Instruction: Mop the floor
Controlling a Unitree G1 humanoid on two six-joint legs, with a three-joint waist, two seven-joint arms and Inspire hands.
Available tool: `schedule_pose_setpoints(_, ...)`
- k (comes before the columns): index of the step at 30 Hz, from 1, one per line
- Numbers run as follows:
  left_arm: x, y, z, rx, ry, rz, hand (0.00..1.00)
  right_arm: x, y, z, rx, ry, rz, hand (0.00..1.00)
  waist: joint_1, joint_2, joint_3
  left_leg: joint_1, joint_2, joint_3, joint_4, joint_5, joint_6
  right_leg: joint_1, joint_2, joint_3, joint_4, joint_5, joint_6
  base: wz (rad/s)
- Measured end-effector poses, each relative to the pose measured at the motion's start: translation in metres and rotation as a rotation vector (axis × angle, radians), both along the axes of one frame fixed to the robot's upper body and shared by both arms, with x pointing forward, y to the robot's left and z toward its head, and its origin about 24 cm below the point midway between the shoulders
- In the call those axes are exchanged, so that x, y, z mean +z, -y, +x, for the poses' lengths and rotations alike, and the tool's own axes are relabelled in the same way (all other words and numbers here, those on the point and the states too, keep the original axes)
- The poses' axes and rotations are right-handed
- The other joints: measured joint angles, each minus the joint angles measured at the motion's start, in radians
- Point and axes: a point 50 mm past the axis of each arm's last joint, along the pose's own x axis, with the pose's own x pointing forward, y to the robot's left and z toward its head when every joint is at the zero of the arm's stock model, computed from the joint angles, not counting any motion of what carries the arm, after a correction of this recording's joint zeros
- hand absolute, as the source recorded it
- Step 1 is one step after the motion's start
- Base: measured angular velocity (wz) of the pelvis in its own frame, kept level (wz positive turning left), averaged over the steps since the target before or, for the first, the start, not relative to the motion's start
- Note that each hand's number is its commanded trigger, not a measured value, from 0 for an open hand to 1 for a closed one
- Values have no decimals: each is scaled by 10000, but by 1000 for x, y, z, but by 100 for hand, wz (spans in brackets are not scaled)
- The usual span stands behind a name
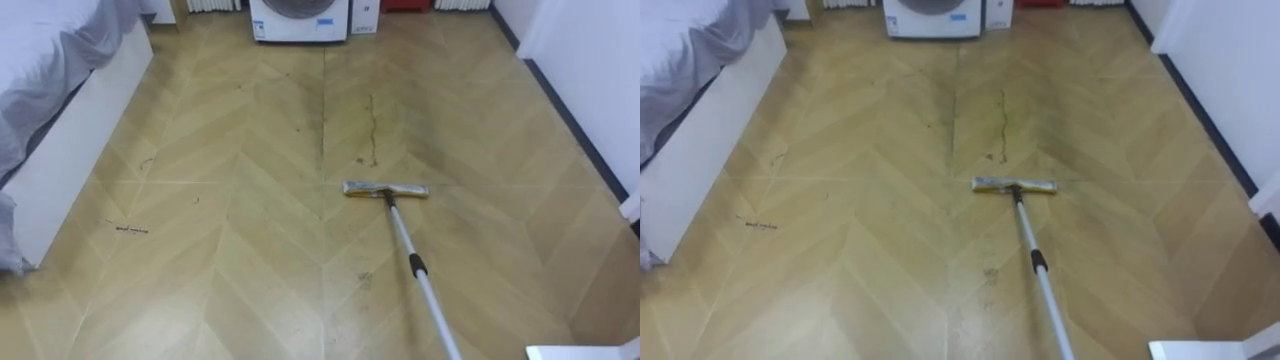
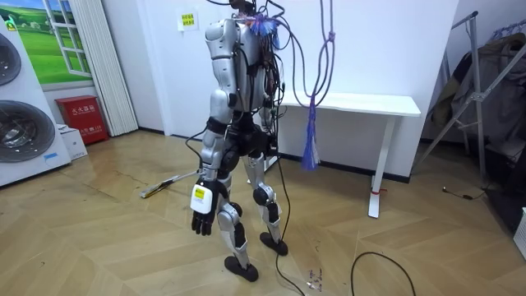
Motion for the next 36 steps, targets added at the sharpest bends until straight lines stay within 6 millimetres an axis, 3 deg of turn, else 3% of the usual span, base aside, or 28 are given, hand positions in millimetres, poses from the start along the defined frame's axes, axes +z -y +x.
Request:
schedule_pose_setpoints(10, 0, 0, -1, -55, -49, 48, 0, 0, -1, -4, 41, -109, 30, 100, 10, -130, -14, -30, -35, -48, 18, -51, 1, 4, -11, 0, 0, -56, 20, 1)
schedule_pose_setpoints(16, 0, 0, 7, -127, 106, 101, 0, 0, -1, 1, 151, -11, 20, 100, 18, -95, -17, -231, -5, -61, 115, -69, -13, -184, 15, 7, 38, -69, -3, 0)
schedule_pose_setpoints(23, 1, -1, 46, -344, 1055, 192, 0, 2, 1, 29, 299, 612, -119, 100, -1, 94, 7, -1321, 61, -111, 441, -36, -8, -1287, 48, 25, 570, -61, -22, 2)
schedule_pose_setpoints(28, 3, 2, 71, -604, 1887, 151, 0, 2, -2, 46, 165, 1237, -83, 100, 21, 68, 43, -2104, 88, -123, 466, 105, -28, -2159, 43, 40, 823, -31, -71, 1)
schedule_pose_setpoints(30, 3, 4, 77, -646, 2072, 66, 0, 3, -3, 53, 124, 1516, -162, 100, 22, 152, 59, -2490, 125, -130, 599, 125, -33, -2639, 48, 33, 1043, -25, -84, -2)
schedule_pose_setpoints(34, 3, 7, 84, -921, 2309, -28, 0, 4, -4, 64, -68, 2062, -328, 100, 45, 363, 176, -3482, 137, -266, 988, 133, -34, -3671, 58, 15, 1528, -68, -150, 3)
schedule_pose_setpoints(36, 4, 7, 86, -895, 2376, -8, 0, 4, -3, 67, -106, 2253, -413, 100, 47, 364, 186, -3929, 104, -289, 1172, 133, -33, -4280, -34, 86, 2090, -238, -211, 2)
